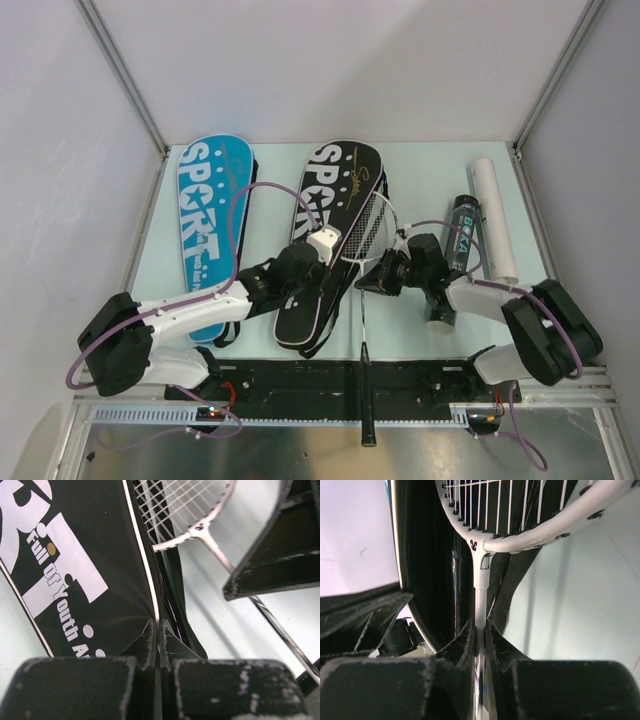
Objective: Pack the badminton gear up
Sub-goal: Place the racket in the racket bag.
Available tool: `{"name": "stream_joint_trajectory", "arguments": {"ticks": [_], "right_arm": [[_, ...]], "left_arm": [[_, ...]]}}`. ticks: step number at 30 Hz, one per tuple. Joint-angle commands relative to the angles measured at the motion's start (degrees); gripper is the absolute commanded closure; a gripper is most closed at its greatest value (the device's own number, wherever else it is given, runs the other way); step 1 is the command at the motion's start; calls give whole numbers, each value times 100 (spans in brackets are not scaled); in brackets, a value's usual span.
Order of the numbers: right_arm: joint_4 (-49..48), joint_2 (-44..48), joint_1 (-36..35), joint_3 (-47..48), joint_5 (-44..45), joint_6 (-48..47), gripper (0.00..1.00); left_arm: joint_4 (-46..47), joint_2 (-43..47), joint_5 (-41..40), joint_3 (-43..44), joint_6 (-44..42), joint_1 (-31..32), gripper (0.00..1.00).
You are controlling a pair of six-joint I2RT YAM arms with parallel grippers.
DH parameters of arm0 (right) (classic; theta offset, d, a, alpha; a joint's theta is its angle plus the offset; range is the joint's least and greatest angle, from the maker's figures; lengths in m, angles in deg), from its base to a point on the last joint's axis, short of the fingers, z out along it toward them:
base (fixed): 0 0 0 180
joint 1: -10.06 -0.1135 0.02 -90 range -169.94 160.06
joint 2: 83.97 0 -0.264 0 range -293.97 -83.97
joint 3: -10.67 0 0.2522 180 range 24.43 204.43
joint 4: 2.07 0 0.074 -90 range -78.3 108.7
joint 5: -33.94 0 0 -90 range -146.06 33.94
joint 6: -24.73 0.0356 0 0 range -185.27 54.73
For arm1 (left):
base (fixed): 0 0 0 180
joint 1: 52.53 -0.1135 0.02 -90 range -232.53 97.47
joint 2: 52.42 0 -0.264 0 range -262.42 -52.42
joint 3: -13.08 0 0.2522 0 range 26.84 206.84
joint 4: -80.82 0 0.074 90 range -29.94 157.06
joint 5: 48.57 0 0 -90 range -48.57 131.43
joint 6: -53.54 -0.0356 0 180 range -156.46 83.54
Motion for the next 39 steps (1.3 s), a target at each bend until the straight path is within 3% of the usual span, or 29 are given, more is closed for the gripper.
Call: {"name": "stream_joint_trajectory", "arguments": {"ticks": [1,6,15,39], "right_arm": [[-1524,-533,133,303,-261,47,100],[-2522,-1219,137,684,-155,378,100],[-3255,-2134,76,1598,359,601,100],[-3772,-3581,-46,2738,1792,236,100]], "left_arm": [[564,264,395,-40,-134,-7,100],[675,326,587,-75,130,-15,100],[972,482,786,-305,769,-46,100],[1521,897,1362,-760,1768,-101,100]]}}
